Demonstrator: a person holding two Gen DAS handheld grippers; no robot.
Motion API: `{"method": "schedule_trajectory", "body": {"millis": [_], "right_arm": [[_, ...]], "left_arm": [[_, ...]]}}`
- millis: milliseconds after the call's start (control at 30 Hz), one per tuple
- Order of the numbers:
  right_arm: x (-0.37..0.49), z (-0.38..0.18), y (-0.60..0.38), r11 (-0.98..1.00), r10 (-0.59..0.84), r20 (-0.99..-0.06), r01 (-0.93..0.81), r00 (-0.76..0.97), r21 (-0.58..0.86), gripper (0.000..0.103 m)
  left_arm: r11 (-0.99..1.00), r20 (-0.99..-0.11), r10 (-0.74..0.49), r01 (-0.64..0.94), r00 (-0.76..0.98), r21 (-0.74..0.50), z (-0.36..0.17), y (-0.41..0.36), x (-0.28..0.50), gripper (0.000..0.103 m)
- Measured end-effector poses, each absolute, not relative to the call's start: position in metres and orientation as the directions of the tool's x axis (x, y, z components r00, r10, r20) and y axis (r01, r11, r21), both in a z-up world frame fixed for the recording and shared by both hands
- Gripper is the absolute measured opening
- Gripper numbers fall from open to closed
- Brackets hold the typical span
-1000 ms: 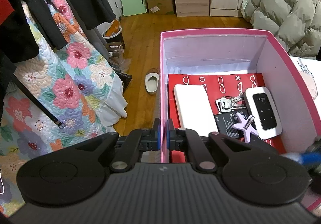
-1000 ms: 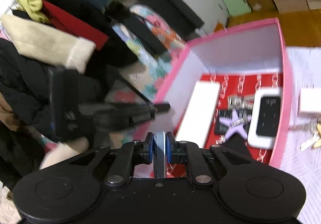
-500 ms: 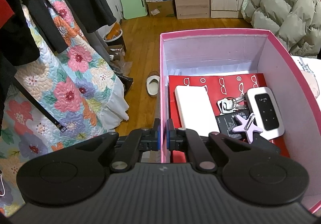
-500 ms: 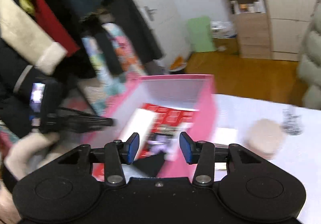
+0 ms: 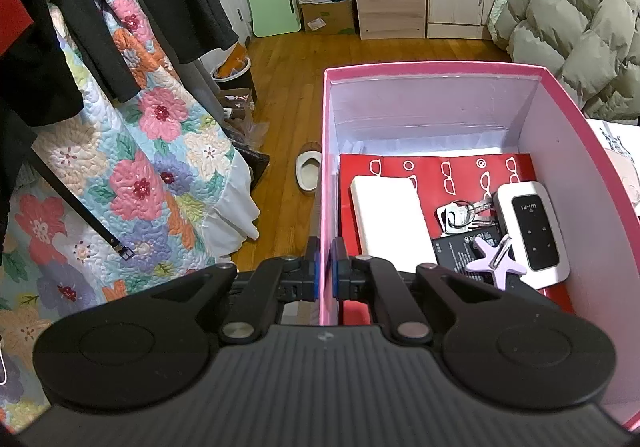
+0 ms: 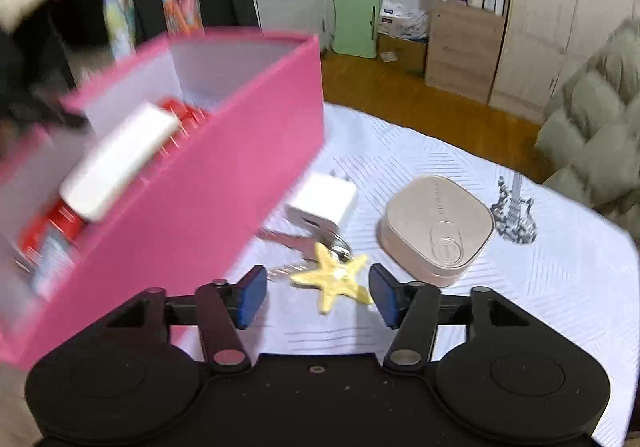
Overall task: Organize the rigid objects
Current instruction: 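Grasp the yellow starfish keychain with the right gripper, then drop the yellow starfish into the pink box with the right gripper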
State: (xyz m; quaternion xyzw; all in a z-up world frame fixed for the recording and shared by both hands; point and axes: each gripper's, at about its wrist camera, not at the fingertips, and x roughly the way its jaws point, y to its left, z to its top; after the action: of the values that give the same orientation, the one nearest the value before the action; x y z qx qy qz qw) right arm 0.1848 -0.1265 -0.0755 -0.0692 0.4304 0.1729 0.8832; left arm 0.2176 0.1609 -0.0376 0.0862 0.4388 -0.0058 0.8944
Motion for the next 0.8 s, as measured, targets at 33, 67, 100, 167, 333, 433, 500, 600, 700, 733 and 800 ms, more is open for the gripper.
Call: {"method": "schedule_trajectory", "body": {"millis": [33,67,100,167,333,433,500,600,700,733,800], "right_arm": [[0.186,-0.083,-0.125,0.930,0.209,-0.788,-0.367,0.579,-0.023,0.063],[0.186,-0.089,-0.124,0.928,0.187,-0.791,-0.368,0.583,-0.052,0.064],[0.190,-0.095,-0.124,0.929,0.172,-0.793,-0.364,0.585,-0.067,0.063],[0.189,-0.091,-0.133,0.932,0.218,-0.780,-0.361,0.586,-0.010,0.037],[0.171,-0.070,-0.147,0.930,0.295,-0.747,-0.359,0.596,0.081,0.028],[0.166,-0.062,-0.150,0.937,0.291,-0.732,-0.339,0.616,0.087,0.027],[0.163,-0.054,-0.151,0.940,0.295,-0.719,-0.328,0.629,0.098,0.027],[0.156,-0.034,-0.148,0.927,0.347,-0.680,-0.347,0.646,0.143,0.027],[0.145,-0.008,-0.136,0.886,0.441,-0.621,-0.423,0.648,0.188,0.027],[0.142,0.001,-0.129,0.864,0.481,-0.600,-0.462,0.639,0.199,0.027],[0.138,0.013,-0.113,0.820,0.543,-0.576,-0.533,0.610,0.208,0.027]], "left_arm": [[0.985,-0.786,0.066,0.086,0.615,0.150,-0.038,0.161,0.218,0.004],[0.985,-0.786,0.067,0.086,0.615,0.151,-0.038,0.161,0.218,0.004],[0.985,-0.786,0.066,0.086,0.614,0.150,-0.038,0.161,0.218,0.004],[0.985,-0.786,0.066,0.086,0.615,0.150,-0.038,0.161,0.218,0.004],[0.985,-0.785,0.067,0.086,0.615,0.151,-0.038,0.161,0.217,0.004],[0.985,-0.785,0.068,0.086,0.616,0.153,-0.039,0.162,0.217,0.004],[0.985,-0.786,0.067,0.086,0.615,0.152,-0.039,0.161,0.217,0.004],[0.985,-0.786,0.068,0.086,0.615,0.152,-0.038,0.161,0.217,0.004],[0.985,-0.787,0.064,0.086,0.614,0.147,-0.039,0.162,0.216,0.004],[0.986,-0.787,0.063,0.086,0.613,0.145,-0.039,0.163,0.216,0.004],[0.986,-0.786,0.063,0.085,0.615,0.146,-0.039,0.164,0.216,0.004]]}}
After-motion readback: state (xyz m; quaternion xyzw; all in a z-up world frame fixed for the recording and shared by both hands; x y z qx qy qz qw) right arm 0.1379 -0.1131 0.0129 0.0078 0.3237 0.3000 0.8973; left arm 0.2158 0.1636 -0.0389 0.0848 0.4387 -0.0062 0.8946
